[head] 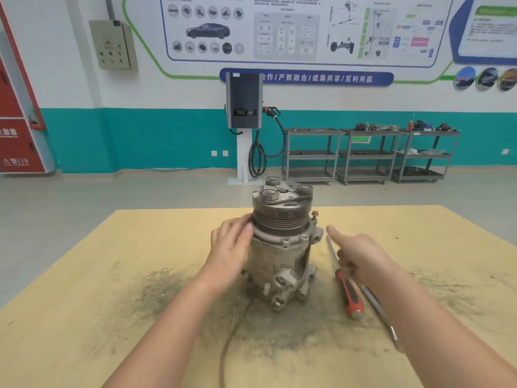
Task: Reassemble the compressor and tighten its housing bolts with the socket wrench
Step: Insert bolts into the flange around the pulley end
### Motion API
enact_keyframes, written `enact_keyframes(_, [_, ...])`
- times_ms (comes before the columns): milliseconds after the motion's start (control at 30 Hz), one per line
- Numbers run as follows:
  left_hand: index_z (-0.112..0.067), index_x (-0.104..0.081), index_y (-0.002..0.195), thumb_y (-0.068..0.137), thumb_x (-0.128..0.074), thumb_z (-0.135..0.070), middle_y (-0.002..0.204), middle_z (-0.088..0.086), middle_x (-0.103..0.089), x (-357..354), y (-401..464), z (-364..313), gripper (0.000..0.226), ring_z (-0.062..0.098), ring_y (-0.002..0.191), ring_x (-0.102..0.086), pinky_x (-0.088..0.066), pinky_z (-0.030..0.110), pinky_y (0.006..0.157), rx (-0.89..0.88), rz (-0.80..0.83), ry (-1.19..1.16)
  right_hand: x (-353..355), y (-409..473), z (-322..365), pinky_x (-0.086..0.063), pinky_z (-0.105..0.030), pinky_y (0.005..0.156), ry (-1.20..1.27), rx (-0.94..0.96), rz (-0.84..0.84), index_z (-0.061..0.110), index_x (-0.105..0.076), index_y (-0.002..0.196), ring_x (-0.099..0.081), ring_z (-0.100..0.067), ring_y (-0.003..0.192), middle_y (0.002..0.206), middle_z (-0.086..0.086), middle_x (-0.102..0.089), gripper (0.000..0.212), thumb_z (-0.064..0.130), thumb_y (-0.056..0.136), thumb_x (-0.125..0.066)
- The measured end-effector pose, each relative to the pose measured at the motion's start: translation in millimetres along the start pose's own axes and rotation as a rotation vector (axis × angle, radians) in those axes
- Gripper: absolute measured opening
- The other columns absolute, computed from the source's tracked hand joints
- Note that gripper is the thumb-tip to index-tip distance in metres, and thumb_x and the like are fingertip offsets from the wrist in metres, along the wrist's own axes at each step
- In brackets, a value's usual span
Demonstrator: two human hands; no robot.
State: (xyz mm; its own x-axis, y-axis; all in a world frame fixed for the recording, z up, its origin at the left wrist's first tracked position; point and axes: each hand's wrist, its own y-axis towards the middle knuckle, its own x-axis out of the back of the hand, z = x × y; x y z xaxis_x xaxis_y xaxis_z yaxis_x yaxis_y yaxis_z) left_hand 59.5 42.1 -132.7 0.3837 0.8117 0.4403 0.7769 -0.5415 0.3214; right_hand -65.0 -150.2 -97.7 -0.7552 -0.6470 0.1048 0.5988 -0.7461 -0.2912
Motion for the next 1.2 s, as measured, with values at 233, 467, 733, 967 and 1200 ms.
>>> enact_keyframes(233, [-0.028, -0.032, 0.151, 0.101, -0.042, -0.038, 0.123, -0.01, -0.034, -46, -54, -26, 0.052, -0.003, 0.12, -0.02, -0.02, 0.023, 0.107, -0.146, -0.248, 0.226, 18, -37, 11, -0.051, -0.021, 0.046, 0.442, -0.009, 0.3, -0.011, -0.051, 0.1, -0.052, -0.022, 0.069, 0.086, -0.019, -0.049, 0.016, -0.01, 0.098, -0.035])
enact_keyframes(467, [-0.012, -0.06, 0.094, 0.1, -0.043, -0.004, 0.088, 0.003, -0.063, -51, -76, -67, 0.02, 0.018, 0.078, -0.06, -0.05, 0.021, 0.061, 0.458, -0.52, -0.886, -3, -65, 3, -0.043, -0.019, 0.048, -0.124, 0.272, 0.449, -0.001, -0.057, 0.106, -0.054, -0.013, 0.054, 0.07, -0.01, -0.062, 0.014, -0.003, 0.099, -0.045])
enact_keyframes(733, [0.001, -0.056, 0.091, 0.103, -0.029, -0.017, 0.073, 0.017, -0.056, -52, -72, -74, 0.036, 0.022, 0.065, -0.047, -0.037, 0.033, 0.072, 1.029, -0.17, -1.702, -27, -82, -5, -0.061, -0.04, 0.067, -0.588, 0.433, 0.456, 0.021, -0.057, 0.088, -0.071, -0.018, 0.07, 0.091, -0.001, -0.073, 0.014, 0.022, 0.099, -0.049])
enact_keyframes(967, [0.007, -0.056, 0.105, 0.094, -0.041, 0.001, 0.079, 0.018, -0.057, -41, -71, -76, 0.019, 0.024, 0.066, -0.053, -0.052, 0.031, 0.049, 0.852, -0.048, -1.49, -4, -50, 20, -0.039, -0.019, 0.05, -0.236, 0.585, 0.289, 0.028, -0.072, 0.086, -0.049, -0.005, 0.049, 0.063, 0.01, -0.06, 0.014, 0.027, 0.094, -0.06])
enact_keyframes(1200, [-0.011, -0.05, 0.108, 0.104, -0.042, -0.013, 0.072, 0.003, -0.068, -21, -51, -75, 0.009, 0.01, 0.047, -0.056, -0.045, 0.021, 0.046, 0.167, -0.15, -0.474, -2, -12, 27, -0.048, -0.022, 0.057, -0.229, 0.628, 0.314, 0.021, -0.074, 0.081, -0.052, -0.011, 0.051, 0.065, -0.003, -0.067, 0.004, 0.017, 0.083, -0.075])
